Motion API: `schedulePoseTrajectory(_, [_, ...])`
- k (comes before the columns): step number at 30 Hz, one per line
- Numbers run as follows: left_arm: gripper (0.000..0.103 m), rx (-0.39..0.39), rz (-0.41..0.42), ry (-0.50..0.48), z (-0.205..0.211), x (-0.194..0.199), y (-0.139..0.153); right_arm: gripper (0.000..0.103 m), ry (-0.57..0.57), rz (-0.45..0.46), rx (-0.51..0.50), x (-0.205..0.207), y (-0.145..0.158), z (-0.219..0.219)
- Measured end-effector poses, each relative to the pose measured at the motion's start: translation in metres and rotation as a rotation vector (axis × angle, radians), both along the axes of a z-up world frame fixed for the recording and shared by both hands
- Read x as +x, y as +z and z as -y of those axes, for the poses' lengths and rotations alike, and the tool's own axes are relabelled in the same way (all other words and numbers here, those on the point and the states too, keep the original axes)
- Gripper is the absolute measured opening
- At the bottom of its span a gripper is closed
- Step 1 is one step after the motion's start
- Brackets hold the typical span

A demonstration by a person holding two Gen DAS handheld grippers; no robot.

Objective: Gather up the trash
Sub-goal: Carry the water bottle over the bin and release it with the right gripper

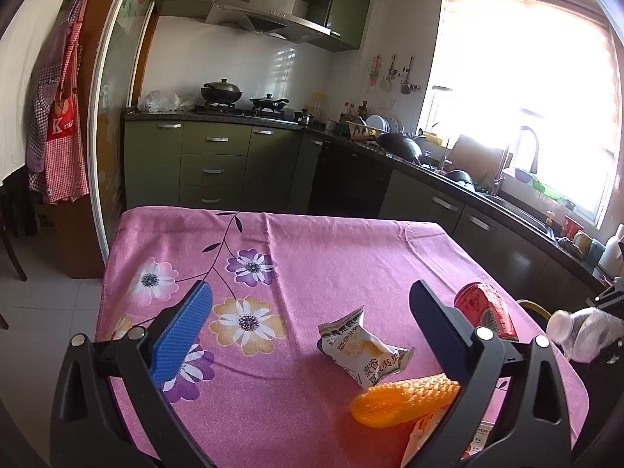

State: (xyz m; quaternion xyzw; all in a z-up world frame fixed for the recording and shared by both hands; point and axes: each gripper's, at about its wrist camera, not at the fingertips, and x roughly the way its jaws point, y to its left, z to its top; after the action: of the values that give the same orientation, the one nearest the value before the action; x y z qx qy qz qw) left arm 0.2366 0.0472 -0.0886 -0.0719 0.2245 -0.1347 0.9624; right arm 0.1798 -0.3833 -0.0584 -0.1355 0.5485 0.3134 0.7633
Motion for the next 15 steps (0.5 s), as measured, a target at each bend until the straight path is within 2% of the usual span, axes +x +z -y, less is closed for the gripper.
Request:
schedulePoseTrajectory(3, [0.096, 0.004, -0.003, -0.005, 0.001, 0.0, 0.0, 0.058, -0.194, 0.032, -0.036, 0.013, -0.002, 0.064])
schedulePoseTrajectory(6, [0.096, 0.018, -0.006, -0.005, 0.004, 0.001, 0.0, 0.058, -0.366, 0.032, -0.11, 0.03, -0.022, 0.127])
schedulePoseTrajectory(12, [0.096, 0.029, -0.015, -0.005, 0.006, 0.003, -0.002, 0.057, -0.637, -0.025, -0.22, 0.048, -0.075, 0.204])
schedulePoseTrajectory(15, [0.096, 0.031, -0.018, -0.007, 0.006, 0.003, -0.003, 0.057, -0.727, -0.037, -0.237, 0.054, -0.098, 0.227])
